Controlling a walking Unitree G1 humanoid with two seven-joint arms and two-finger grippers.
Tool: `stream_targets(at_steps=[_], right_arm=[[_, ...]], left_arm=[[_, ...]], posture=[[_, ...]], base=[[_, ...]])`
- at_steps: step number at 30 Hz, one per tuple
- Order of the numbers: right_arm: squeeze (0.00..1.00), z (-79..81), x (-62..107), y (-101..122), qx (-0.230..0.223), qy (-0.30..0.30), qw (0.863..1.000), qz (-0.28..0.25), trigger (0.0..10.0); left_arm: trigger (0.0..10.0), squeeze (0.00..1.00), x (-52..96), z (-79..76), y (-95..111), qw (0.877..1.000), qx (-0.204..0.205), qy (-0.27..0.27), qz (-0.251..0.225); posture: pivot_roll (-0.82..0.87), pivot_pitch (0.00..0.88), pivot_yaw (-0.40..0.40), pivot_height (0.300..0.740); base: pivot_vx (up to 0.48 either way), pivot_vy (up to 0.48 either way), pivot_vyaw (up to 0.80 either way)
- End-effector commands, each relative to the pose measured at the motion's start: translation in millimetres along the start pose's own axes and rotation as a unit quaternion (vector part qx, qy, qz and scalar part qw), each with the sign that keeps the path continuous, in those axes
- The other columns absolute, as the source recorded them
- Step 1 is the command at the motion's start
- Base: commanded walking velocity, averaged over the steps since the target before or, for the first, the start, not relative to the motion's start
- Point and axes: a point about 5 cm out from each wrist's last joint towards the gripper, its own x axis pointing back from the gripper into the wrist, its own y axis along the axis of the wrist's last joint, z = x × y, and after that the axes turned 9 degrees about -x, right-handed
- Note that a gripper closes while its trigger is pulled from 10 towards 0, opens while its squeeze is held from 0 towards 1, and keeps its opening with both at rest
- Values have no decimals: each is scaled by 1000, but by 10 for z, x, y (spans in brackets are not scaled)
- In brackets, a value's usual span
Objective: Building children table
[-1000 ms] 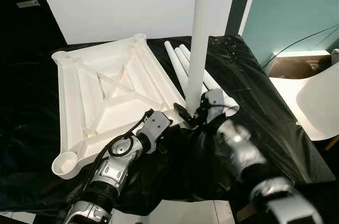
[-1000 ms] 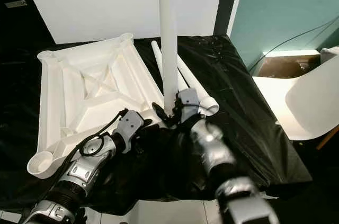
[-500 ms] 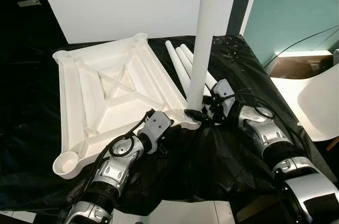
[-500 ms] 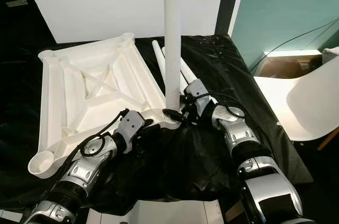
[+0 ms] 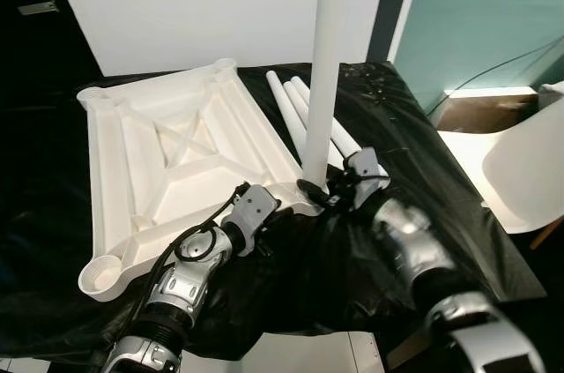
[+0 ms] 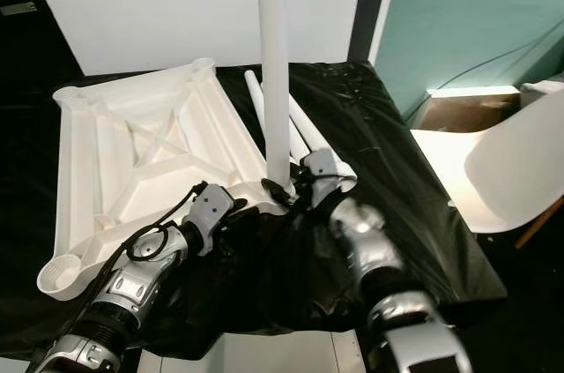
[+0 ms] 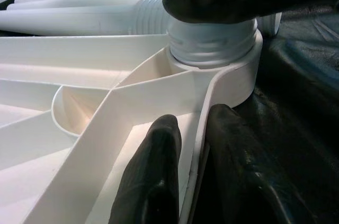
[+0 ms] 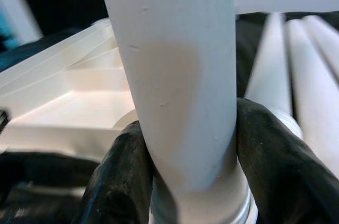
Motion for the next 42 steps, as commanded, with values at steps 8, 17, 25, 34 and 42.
stream_targets(at_steps=[8,17,25,34,42], right_arm=[[0,73,29,-121,-15,-42,999,4,10000],[0,-96,7,76,47,47,997,29,10000],[0,-175,3,147,66,92,992,57,10000],[0,-226,59,121,75,145,981,102,0],[0,10,51,-79,25,79,994,70,0]], left_arm=[[10000,0,26,-212,-216,998,25,-40,45],[10000,0,28,-214,-212,998,24,-47,45],[10000,0,35,-215,-208,998,24,-47,45],[10000,0,44,-221,-213,997,23,-49,46],[10000,0,53,-228,-217,998,22,-47,47]], posture=[[54,0,-18,740],[52,0,-6,740],[50,0,-5,740],[47,0,1,740],[66,0,-13,740]], base=[[0,0,0],[0,0,0],[0,0,0],[0,0,0],[0,0,0]])
